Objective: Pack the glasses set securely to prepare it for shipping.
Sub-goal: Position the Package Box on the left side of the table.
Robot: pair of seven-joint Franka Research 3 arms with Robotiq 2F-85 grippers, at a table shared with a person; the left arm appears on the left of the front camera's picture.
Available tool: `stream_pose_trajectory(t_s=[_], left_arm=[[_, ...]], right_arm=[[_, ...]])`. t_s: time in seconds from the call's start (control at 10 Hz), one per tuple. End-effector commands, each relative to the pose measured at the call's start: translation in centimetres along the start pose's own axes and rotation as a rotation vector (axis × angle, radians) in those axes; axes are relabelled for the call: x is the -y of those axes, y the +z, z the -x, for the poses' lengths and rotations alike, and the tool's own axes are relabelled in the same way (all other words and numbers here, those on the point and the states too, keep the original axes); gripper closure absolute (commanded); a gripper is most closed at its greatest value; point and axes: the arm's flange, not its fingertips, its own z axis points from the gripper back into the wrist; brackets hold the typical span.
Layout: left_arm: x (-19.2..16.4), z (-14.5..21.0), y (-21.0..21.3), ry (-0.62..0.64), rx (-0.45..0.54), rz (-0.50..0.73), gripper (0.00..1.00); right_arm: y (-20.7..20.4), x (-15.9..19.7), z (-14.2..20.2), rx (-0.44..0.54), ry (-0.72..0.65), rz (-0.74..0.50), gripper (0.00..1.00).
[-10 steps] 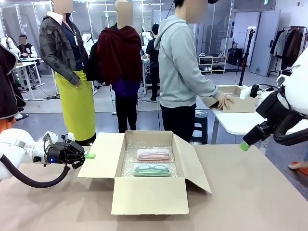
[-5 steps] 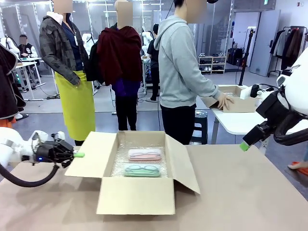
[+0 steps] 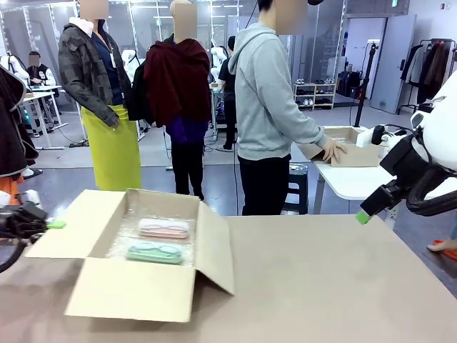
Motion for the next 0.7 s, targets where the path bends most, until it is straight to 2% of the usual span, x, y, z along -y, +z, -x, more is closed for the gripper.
stream_pose_trajectory(t_s=[0.0, 0.3, 0.6], left_arm=[[0.3, 0.1, 4.2, -0.013, -0.050, 0.044, 0.98], [-0.6, 1.0, 11.3, -0.019, 0.058, -0.038, 0.98], [-1.5, 3.0, 16.6, 0.020, 0.088, -0.104, 0.98]], right_arm=[[0.1, -0.1, 0.0, -0.003, -0.004, 0.008, 0.00], [0.1, -0.1, 0.0, -0.003, -0.004, 0.008, 0.00], [0.1, -0.1, 0.0, -0.003, -0.004, 0.008, 0.00]])
